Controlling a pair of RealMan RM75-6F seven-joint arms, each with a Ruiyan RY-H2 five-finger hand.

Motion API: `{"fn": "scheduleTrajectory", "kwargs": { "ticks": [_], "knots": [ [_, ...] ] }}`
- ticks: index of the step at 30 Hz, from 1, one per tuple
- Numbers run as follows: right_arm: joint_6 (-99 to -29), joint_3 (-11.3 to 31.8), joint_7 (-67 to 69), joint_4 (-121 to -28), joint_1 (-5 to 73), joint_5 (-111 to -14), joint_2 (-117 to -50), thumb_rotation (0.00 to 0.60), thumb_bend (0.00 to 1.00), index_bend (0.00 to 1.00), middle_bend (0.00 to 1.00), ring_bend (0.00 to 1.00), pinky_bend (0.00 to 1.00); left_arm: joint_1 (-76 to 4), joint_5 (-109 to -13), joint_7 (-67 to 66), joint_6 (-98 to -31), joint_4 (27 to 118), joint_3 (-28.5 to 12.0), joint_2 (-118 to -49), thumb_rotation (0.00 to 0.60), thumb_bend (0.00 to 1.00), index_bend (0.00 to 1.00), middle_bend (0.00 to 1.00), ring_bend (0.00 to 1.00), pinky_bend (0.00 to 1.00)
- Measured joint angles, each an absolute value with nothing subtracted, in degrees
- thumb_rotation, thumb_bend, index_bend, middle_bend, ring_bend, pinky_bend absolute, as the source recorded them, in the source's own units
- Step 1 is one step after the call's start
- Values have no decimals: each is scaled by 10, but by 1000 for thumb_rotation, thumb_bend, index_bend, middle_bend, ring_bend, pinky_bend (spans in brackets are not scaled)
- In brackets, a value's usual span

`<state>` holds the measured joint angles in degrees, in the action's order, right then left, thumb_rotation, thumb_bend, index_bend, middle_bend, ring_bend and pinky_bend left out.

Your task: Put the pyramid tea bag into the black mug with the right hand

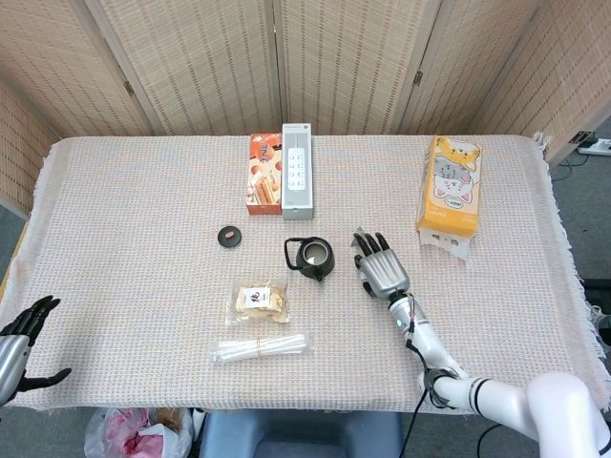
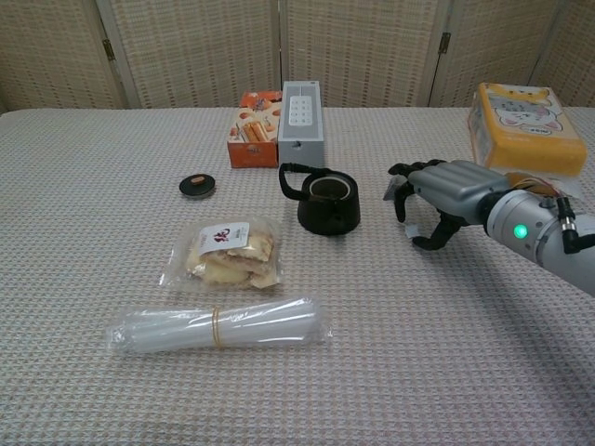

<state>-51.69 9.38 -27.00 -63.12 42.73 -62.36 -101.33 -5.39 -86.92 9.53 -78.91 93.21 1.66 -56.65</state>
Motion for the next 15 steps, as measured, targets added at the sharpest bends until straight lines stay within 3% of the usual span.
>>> {"fn": "scheduleTrajectory", "kwargs": {
  "ticks": [15],
  "knots": [
    [-499,103,-268,-591,438,-617,-1035,600,273,492,0,0,0,-59,-862,95,-779,932,15,-566,600,128,0,86,140,278]
  ]
}}
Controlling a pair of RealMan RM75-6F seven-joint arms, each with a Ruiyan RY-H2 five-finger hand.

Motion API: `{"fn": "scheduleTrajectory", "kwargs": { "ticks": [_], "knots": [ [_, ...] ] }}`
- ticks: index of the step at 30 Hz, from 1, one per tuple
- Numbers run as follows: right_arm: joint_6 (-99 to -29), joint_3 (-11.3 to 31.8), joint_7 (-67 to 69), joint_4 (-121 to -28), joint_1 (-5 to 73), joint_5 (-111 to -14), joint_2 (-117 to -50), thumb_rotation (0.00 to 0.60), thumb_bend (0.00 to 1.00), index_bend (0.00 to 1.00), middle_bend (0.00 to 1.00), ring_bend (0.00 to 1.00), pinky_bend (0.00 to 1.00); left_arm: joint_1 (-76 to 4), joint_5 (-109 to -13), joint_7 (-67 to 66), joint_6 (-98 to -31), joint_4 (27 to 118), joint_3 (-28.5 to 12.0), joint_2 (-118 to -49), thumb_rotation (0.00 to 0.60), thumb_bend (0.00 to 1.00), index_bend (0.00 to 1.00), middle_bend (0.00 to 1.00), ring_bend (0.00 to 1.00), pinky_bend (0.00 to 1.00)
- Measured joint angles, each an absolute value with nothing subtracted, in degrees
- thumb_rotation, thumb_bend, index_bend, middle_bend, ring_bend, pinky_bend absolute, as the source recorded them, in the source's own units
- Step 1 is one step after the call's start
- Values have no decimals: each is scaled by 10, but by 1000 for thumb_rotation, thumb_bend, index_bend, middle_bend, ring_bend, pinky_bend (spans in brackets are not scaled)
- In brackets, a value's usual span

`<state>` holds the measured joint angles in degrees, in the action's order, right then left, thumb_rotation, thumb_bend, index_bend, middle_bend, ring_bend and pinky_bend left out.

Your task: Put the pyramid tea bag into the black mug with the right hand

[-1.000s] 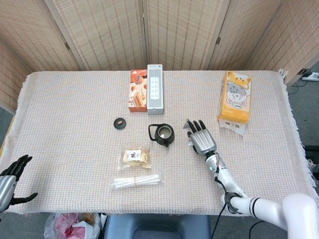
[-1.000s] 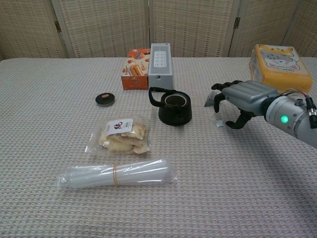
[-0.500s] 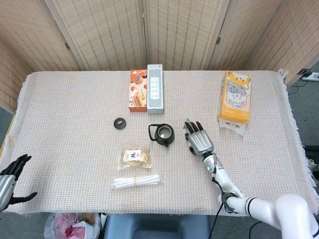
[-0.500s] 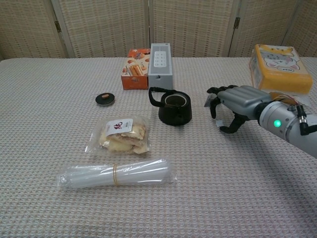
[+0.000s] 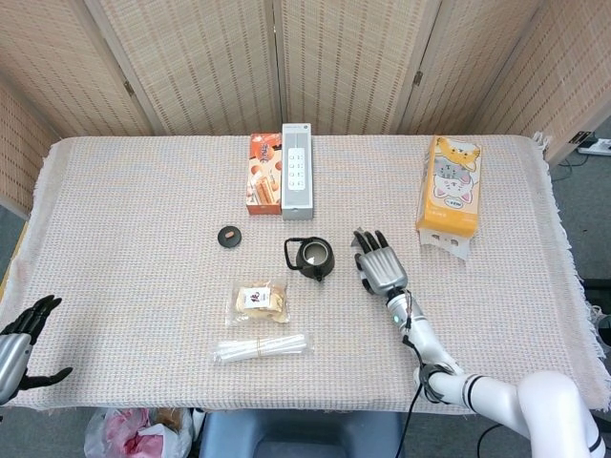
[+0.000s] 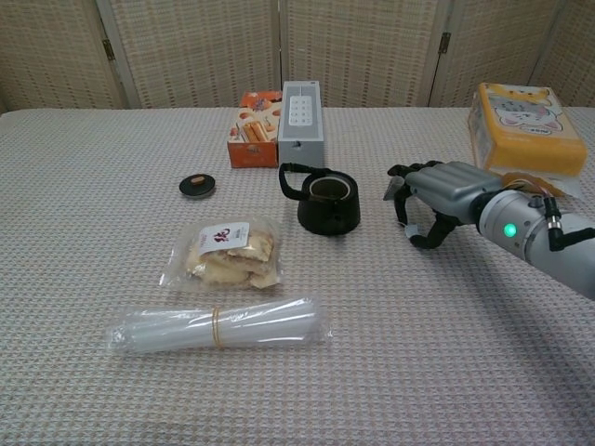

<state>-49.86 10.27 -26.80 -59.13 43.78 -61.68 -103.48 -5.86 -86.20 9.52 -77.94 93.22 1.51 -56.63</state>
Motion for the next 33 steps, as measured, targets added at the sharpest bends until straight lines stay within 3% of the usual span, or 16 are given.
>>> {"fn": "scheduleTrajectory", "kwargs": {
  "ticks": [10,24,33],
  "knots": [
    [-500,106,-272,-575,439,-615,-1044,600,301,637,54,0,0,-60,-862,106,-778,927,15,-566,600,128,0,85,141,279],
    [-499,110,-266,-570,441,-619,-1045,600,312,674,83,0,0,-60,-858,112,-777,923,13,-566,600,128,0,86,140,278],
    [-548,121,-258,-663,428,-639,-998,600,313,675,92,0,0,-57,-864,101,-786,924,15,-569,600,128,0,85,140,279]
  ]
}}
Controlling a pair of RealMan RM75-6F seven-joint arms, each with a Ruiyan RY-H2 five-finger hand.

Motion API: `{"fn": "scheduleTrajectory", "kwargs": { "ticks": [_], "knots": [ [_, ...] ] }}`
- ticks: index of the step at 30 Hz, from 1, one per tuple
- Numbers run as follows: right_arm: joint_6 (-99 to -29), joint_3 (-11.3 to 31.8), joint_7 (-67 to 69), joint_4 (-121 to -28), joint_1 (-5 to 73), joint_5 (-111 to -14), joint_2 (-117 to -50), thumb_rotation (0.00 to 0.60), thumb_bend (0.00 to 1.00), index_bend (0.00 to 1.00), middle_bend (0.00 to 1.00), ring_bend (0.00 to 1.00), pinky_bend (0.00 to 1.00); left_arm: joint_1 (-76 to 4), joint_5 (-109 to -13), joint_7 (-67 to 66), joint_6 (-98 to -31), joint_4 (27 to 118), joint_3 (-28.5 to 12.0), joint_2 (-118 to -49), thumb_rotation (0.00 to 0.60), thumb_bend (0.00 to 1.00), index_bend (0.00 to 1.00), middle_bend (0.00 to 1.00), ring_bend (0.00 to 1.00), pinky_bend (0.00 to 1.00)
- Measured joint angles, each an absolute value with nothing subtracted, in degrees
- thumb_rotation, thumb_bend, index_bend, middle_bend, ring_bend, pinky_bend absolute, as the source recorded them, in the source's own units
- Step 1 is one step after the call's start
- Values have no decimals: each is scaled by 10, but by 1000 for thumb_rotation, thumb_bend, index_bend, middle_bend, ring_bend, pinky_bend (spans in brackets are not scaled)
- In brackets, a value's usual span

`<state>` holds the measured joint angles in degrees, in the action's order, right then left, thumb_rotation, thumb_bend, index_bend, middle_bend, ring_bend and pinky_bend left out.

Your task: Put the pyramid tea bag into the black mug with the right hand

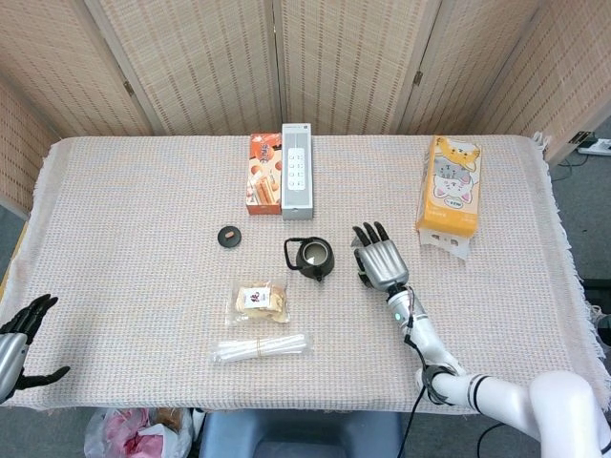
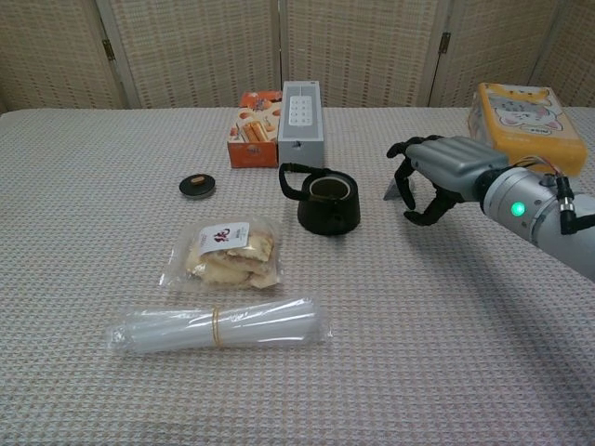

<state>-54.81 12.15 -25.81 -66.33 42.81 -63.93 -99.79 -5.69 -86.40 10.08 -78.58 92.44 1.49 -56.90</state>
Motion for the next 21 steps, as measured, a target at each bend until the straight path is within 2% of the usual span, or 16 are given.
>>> {"fn": "scheduleTrajectory", "kwargs": {
  "ticks": [11,21],
  "knots": [
    [-615,157,-295,-866,414,-643,-890,600,325,675,96,0,0,-57,-855,77,-782,931,14,-574,600,128,0,85,141,278],
    [-636,193,-335,-962,432,-606,-849,600,331,675,97,0,0,-58,-848,77,-779,933,11,-573,600,128,0,86,141,278]
  ]
}}
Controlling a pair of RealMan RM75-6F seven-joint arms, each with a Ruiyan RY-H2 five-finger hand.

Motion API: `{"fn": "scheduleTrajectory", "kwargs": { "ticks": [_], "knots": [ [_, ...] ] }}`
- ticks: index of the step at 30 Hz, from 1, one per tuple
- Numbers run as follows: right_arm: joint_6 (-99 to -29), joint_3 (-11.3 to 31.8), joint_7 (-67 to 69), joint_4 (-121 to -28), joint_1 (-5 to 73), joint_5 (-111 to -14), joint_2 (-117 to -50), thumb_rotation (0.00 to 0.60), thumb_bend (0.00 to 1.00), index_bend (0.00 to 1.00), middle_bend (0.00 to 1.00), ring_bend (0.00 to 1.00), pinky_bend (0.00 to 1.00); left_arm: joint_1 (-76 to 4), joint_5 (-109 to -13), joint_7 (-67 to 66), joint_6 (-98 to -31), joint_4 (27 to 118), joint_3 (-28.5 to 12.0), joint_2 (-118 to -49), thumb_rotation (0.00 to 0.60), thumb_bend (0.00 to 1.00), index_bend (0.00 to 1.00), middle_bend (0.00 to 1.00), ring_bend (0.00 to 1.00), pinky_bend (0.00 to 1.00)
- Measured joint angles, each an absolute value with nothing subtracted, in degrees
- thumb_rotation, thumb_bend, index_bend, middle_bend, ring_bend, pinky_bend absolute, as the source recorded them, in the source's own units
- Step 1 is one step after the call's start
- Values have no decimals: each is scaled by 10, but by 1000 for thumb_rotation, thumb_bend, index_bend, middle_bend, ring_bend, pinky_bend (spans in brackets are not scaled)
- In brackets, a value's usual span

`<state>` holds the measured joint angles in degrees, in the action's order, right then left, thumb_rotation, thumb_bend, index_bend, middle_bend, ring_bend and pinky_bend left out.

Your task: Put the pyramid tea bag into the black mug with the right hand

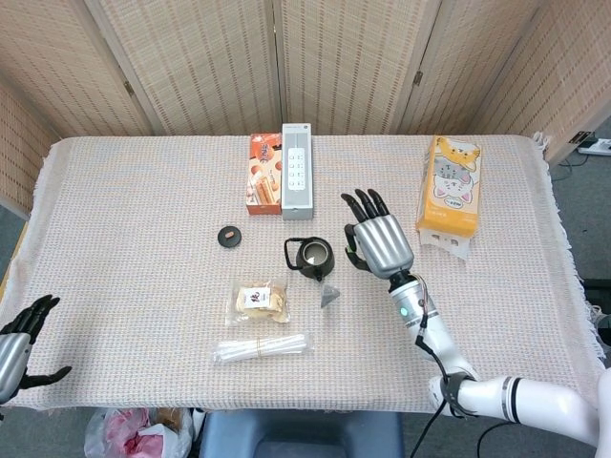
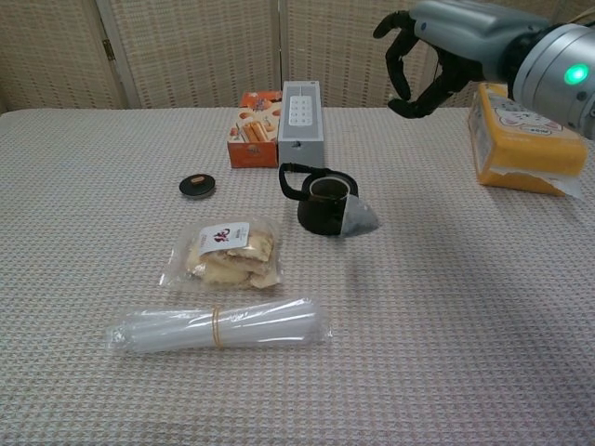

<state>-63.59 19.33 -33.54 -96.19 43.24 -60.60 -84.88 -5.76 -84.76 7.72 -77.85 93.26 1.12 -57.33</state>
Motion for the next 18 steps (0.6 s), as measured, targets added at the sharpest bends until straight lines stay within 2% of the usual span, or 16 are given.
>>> {"fn": "scheduleTrajectory", "kwargs": {
  "ticks": [11,18],
  "knots": [
    [-650,221,-361,-993,472,-566,-851,600,332,675,98,0,0,-60,-847,97,-772,928,11,-568,600,128,0,85,141,278],
    [-647,229,-364,-969,494,-540,-864,600,337,675,100,0,0,-61,-843,108,-767,924,10,-564,600,128,0,85,141,279]
  ]
}}
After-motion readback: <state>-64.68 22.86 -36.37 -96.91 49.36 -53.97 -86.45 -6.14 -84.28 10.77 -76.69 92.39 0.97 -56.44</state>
